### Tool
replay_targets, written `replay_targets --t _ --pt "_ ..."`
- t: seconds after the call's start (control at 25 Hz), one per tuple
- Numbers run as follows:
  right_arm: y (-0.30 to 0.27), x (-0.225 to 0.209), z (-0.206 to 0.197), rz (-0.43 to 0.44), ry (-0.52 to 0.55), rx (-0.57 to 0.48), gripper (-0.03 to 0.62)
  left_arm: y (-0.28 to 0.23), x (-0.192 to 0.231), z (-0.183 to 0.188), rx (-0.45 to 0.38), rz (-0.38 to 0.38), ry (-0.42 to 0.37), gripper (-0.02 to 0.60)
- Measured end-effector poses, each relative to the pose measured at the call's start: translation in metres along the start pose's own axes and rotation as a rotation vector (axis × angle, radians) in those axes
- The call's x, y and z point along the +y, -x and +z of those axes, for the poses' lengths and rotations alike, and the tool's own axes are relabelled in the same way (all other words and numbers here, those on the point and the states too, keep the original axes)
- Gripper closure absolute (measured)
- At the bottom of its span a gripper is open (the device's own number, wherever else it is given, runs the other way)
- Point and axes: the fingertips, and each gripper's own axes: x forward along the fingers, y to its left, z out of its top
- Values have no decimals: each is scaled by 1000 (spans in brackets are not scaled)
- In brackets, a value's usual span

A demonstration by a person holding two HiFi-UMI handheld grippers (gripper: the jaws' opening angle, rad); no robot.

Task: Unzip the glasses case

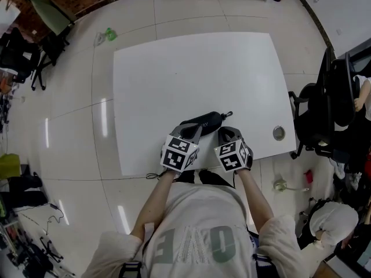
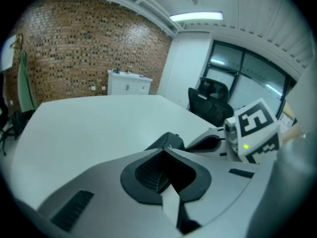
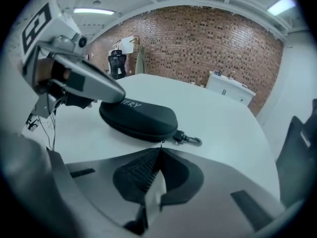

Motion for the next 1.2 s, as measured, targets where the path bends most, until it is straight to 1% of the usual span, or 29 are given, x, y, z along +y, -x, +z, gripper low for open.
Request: replay_targets --t 0.08,0.2,0.28,0.36,0.44,0.56,0.64,0.76,0.96,1.08,1.2 --pt "5 20 -4 46 23 6 594 2 4 6 -5 28 5 583" --pt "14 67 -6 154 75 0 594 4 -6 13 -8 -9 26 583" --pt "18 100 -4 220 110 -8 594 1 -11 4 25 -17 3 583" --pt "19 115 -5 246 127 -7 594 -3 -13 -8 54 1 -39 583" --pt "19 112 -8 251 125 -1 594 -4 -14 -12 49 16 -77 583" --pt "20 102 -11 252 153 4 594 -8 -15 -13 57 12 -90 583" --pt "22 97 -13 256 176 13 594 -9 -15 -13 63 10 -84 583" --pt "23 89 -15 258 196 32 594 -10 -16 -10 47 7 -62 583" --pt "20 55 -13 230 169 52 594 -14 -14 -6 32 -20 -23 583" --pt "14 42 -10 230 231 69 594 -16 -13 -3 36 -22 1 583" --pt "6 29 1 243 348 97 594 -17 -12 -1 46 -30 9 583"
